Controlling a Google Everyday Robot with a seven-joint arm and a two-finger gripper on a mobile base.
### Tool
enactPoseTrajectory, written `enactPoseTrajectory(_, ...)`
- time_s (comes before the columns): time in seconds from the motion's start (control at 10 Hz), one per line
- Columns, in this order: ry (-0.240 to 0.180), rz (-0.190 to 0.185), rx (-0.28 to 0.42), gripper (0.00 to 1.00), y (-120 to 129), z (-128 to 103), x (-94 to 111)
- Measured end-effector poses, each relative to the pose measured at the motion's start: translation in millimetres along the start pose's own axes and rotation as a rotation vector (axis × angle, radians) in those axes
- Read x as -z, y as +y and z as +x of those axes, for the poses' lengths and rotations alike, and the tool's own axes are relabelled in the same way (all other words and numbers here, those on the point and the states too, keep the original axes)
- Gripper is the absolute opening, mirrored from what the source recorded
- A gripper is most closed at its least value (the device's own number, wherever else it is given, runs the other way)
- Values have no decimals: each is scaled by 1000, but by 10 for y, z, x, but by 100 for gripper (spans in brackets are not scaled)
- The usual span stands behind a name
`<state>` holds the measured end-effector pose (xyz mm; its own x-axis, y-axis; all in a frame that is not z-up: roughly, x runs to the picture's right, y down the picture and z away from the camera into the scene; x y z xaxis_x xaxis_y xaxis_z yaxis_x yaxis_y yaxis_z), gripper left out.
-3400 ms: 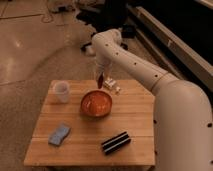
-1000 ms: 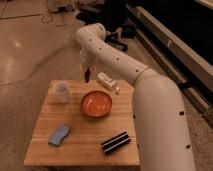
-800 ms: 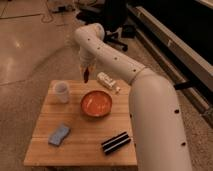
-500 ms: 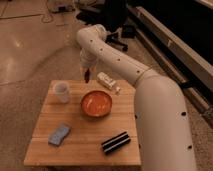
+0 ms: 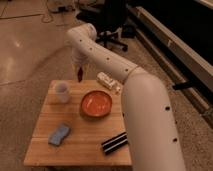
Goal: Place the pepper in the ceramic cup
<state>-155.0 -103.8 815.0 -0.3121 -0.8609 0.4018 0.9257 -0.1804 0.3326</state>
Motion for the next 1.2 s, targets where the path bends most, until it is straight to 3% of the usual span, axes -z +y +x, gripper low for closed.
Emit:
enactPoseTrajectory(0.3, 11, -18, 33, 29, -56, -12, 107)
enactPoseTrajectory(0.4, 12, -52, 24, 29, -119, 18, 18)
enactPoseTrajectory(0.5, 12, -58, 28, 29, -250, 42, -87)
enactPoseTrajectory(0.9, -12, -54, 39, 29, -392, -14, -108)
enactPoseTrajectory(1.2, 1, -50, 34, 29, -349, 46, -149)
